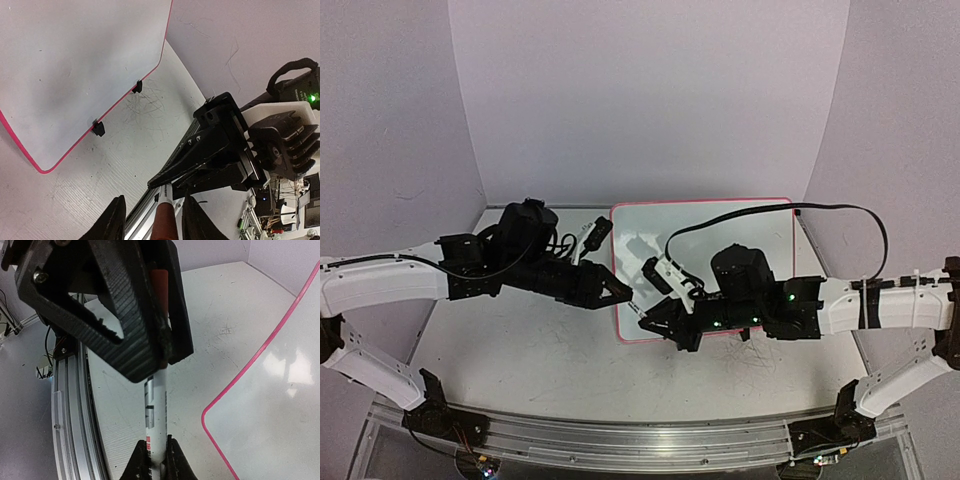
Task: Write a sentence on the whiteboard
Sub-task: Pass from the right arm to the left
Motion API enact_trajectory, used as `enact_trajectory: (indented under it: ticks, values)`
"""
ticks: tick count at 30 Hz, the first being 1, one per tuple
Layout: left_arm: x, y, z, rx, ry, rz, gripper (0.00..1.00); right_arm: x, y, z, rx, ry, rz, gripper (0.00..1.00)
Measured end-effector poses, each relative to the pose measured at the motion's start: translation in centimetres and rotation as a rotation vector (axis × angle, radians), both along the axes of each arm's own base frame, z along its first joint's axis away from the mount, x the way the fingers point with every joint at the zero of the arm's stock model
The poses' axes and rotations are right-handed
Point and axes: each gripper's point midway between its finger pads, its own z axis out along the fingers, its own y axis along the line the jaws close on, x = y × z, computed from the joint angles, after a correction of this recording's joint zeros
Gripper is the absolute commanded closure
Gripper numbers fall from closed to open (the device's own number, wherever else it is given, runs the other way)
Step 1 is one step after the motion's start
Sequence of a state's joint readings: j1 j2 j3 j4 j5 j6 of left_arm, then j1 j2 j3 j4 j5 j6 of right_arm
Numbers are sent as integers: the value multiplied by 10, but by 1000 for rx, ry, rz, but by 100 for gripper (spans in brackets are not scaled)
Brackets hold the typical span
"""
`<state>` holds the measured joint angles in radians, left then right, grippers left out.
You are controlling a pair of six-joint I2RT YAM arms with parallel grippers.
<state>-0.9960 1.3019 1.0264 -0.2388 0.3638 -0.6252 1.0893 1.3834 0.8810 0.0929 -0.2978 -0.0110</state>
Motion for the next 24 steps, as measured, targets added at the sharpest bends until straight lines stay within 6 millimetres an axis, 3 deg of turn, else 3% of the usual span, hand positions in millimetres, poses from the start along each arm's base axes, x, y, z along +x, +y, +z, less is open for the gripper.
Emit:
enact_trajectory:
  ticks: [5,8,21,24]
  values:
    - [-3,-3,-2,-3,16,-20,59,-1,-1,-3,-15,-10,12,100]
    - [-4,-3,-2,-4,19,-23,61,-1,-1,-3,-19,-15,15,100]
    - [-7,-4,0,-16,35,-37,96,-2,-4,-5,-33,-19,19,100]
    - [-7,-5,1,-23,33,-41,100,-2,-4,-5,-33,-22,19,94]
